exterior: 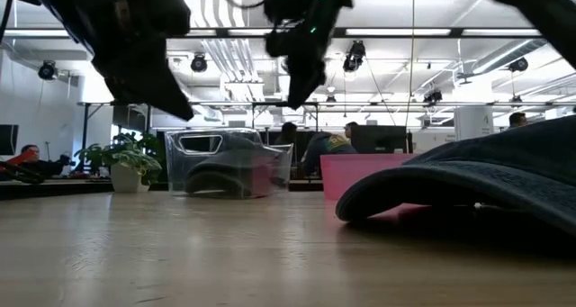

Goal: Pick & Place hat
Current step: Put the black cap into the transparent bin

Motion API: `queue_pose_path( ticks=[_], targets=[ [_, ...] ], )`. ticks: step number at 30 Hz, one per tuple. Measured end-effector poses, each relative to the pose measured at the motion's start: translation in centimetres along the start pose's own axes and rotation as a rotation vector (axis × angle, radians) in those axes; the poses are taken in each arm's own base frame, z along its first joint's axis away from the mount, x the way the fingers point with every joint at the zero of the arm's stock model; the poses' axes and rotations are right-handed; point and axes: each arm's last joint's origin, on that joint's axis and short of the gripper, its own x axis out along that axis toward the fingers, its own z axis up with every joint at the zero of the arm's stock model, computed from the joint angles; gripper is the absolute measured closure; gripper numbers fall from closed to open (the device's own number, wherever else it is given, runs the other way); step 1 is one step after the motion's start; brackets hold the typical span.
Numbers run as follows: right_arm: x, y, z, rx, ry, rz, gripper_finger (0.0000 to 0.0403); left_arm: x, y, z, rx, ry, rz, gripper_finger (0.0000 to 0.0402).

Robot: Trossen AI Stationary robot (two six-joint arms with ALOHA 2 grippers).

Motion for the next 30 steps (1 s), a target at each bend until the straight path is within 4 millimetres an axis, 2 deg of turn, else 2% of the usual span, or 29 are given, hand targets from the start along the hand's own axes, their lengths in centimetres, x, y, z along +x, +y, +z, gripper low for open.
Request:
queue_pose_path(
  ticks=[6, 9, 13, 16, 21, 27, 30],
  targets=[
    [-1.3, 1.8, -4.9, 0.098, -0.052, 0.011, 0.0264, -0.1, 0.9, -0.4, 0.015, 0.078, 0.08, 0.0367],
    [-2.5, 3.7, -7.2, 0.11, -0.132, 0.039, 0.0264, -0.2, 0.7, 0.0, 0.157, 0.087, 0.065, 0.0367],
    [-2.9, 6.6, -9.3, 0.057, -0.207, 0.082, 0.0264, -0.3, 0.4, 0.3, 0.42, 0.106, 0.015, 0.0367],
    [-3.2, 8.1, -10.4, 0.062, -0.219, 0.104, 0.0264, -0.3, 0.8, 0.8, 0.544, 0.11, 0.048, 0.0367],
    [-2.8, 9.8, -11.8, 0.067, -0.178, 0.126, 0.0262, -0.1, 2.3, 2.6, 0.56, 0.13, 0.114, 0.0361],
    [-2.1, 10.8, -12.9, 0.076, -0.138, 0.137, 0.0244, -0.6, 5.1, 6.1, 0.486, 0.204, 0.167, 0.0314],
    [-2.0, 11.0, -13.0, 0.086, -0.131, 0.142, 0.0231, -1.5, 5.9, 7.8, 0.542, 0.225, 0.206, 0.0286]
  ],
)
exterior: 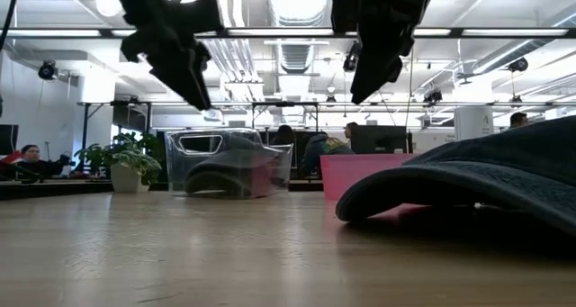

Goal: Pick & Place hat
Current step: Put the black cap into the transparent bin

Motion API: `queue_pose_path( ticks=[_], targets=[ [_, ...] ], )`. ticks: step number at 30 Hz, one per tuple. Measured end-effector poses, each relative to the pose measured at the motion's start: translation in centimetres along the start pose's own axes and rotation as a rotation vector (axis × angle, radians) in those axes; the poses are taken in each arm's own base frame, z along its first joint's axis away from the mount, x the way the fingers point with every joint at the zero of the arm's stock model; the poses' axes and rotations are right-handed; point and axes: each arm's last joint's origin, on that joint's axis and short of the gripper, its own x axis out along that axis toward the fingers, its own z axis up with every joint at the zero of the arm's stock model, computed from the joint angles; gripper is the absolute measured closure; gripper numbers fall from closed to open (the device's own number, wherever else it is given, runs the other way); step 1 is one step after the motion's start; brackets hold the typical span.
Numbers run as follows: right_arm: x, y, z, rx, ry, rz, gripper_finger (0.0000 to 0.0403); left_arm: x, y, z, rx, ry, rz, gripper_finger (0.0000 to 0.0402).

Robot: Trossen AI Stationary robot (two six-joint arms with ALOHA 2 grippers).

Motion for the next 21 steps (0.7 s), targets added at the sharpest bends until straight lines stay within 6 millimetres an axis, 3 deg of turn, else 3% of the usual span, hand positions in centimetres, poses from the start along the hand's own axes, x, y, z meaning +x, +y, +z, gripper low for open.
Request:
queue_pose_path(
  ticks=[7, 14, 21],
  targets=[
    [0.0, 0.1, -0.1, -0.002, 0.0, 0.002, 0.0209, 0.3, 2.5, -0.6, 0.173, 0.097, 0.068, 0.026],
    [0.0, 0.1, -0.1, -0.005, 0.0, 0.002, 0.0204, 2.4, 4.0, -2.6, 0.171, 0.201, 0.06, 0.0259],
    [0.0, 0.1, -0.1, -0.005, 0.001, 0.002, 0.0204, 4.4, 4.1, -2.7, 0.154, 0.198, -0.059, 0.0259]
  ],
)
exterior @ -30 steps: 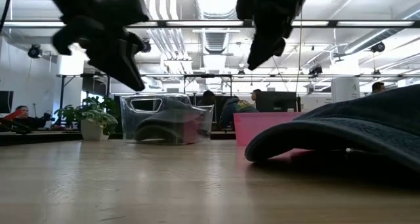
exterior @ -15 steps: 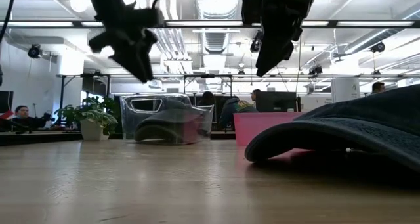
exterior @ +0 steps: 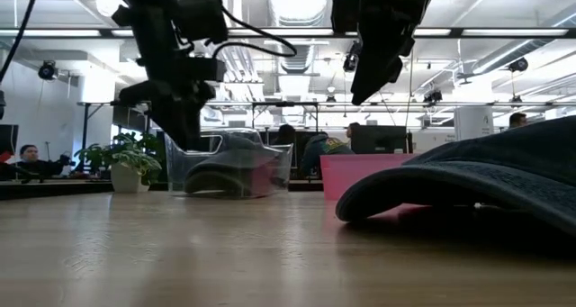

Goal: Pick & Place hat
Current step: Put the black cap into the transparent bin

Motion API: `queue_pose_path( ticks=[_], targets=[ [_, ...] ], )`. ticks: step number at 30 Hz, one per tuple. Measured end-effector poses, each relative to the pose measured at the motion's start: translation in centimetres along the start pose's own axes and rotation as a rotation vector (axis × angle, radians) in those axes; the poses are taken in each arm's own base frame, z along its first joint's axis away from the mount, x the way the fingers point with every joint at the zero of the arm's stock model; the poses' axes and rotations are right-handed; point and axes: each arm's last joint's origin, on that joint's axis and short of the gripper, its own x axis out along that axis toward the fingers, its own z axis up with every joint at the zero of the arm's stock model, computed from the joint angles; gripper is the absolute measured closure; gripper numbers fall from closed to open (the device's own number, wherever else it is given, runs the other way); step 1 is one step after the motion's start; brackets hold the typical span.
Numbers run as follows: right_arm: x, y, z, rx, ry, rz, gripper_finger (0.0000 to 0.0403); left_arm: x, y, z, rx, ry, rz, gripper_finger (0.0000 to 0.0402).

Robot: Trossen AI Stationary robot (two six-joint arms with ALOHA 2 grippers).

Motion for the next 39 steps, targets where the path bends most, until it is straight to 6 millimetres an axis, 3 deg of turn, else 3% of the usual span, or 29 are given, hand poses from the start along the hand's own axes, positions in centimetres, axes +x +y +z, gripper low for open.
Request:
queue_pose_path(
  ticks=[8, 12, 16, 21, 24, 28, 34, 39],
  targets=[
    [-0.5, 0.2, -0.2, -0.008, -0.001, 0.006, 0.0204, 2.1, -1.3, 1.3, -0.013, -0.034, -0.107, 0.0274],
    [-1.1, 0.3, -0.2, -0.009, -0.016, 0.013, 0.0204, 1.7, -2.1, 2.3, -0.071, -0.068, -0.188, 0.0297],
    [-1.4, 0.2, -0.1, -0.014, -0.031, 0.011, 0.0204, -0.6, -2.7, 3.8, -0.172, -0.17, -0.286, 0.0317],
    [-1.3, -0.4, 0.3, -0.016, -0.053, 0.004, 0.0204, -6.0, -2.1, 5.5, -0.196, -0.364, -0.28, 0.0324],
    [-1.1, -1.0, 0.9, 0.004, -0.091, 0.011, 0.0204, -8.2, -1.1, 4.6, -0.202, -0.351, -0.096, 0.0324],
    [-1.2, -1.7, 1.8, 0.007, -0.17, 0.018, 0.0204, -8.0, 1.0, 1.8, -0.16, -0.136, 0.18, 0.0324],
    [-1.2, -2.3, 2.8, 0.019, -0.257, 0.023, 0.0204, -5.4, 4.1, -1.2, -0.217, 0.041, 0.187, 0.0324],
    [-0.6, -2.5, 3.8, 0.038, -0.329, 0.031, 0.0204, -3.3, 6.3, -1.8, -0.24, 0.012, 0.166, 0.0324]
  ],
)
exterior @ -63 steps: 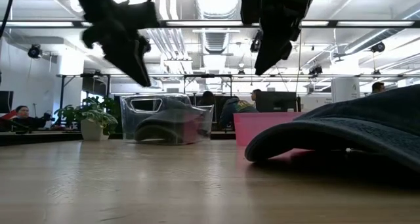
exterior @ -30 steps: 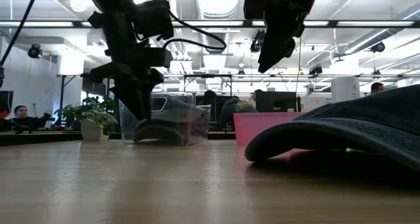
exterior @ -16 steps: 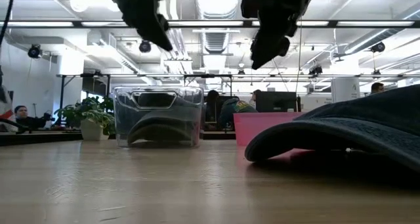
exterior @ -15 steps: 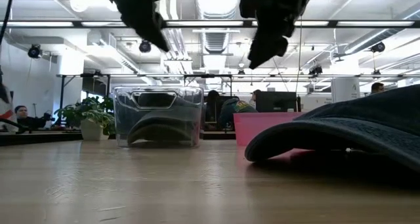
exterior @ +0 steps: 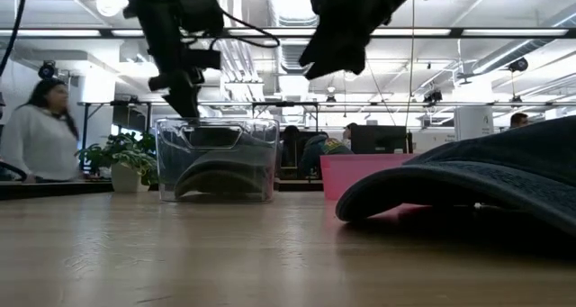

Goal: Pick & Place hat
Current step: Put the black cap into the transparent bin

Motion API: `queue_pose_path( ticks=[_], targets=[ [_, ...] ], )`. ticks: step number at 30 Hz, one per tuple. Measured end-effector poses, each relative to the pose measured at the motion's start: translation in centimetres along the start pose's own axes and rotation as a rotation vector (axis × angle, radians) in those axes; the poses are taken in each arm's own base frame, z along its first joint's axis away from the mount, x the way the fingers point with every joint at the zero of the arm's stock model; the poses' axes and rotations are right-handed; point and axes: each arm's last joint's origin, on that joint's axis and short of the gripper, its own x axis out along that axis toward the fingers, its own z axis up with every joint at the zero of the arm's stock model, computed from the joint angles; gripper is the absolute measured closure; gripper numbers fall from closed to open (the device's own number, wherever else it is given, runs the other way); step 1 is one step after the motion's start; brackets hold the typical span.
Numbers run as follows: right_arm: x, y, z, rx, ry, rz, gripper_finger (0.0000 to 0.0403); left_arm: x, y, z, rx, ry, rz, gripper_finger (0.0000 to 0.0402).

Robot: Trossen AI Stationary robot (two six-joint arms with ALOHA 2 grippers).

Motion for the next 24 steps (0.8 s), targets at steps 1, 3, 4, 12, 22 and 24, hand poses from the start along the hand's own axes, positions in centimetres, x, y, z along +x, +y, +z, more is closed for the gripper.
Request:
queue_pose_path(
  ticks=[1, 3, 4, 12, 22, 24],
  targets=[
    [0.1, -0.1, 0.0, 0.007, -0.001, -0.002, 0.0204, 0.6, 0.3, 0.1, -0.004, -0.002, -0.006, 0.0324],
    [0.6, -0.3, -0.2, 0.018, 0.015, -0.009, 0.0204, 1.7, 0.6, 0.3, -0.007, 0.004, -0.024, 0.0324],
    [0.9, -0.3, -0.1, 0.025, 0.003, -0.006, 0.0204, 2.3, 0.6, 0.4, -0.01, 0.003, -0.033, 0.0324],
    [1.0, -2.3, 1.6, 0.131, -0.106, -0.017, 0.0204, 3.3, 0.1, 1.7, -0.011, -0.01, -0.097, 0.0324],
    [4.0, -12.1, 6.1, 0.359, -0.078, 0.139, 0.0204, -5.4, -0.1, 0.8, -0.311, -0.253, -0.102, 0.0323],
    [5.0, -13.0, 7.0, 0.299, -0.039, 0.155, 0.0204, -6.0, -0.7, 0.4, -0.406, -0.287, -0.197, 0.0323]
  ],
)
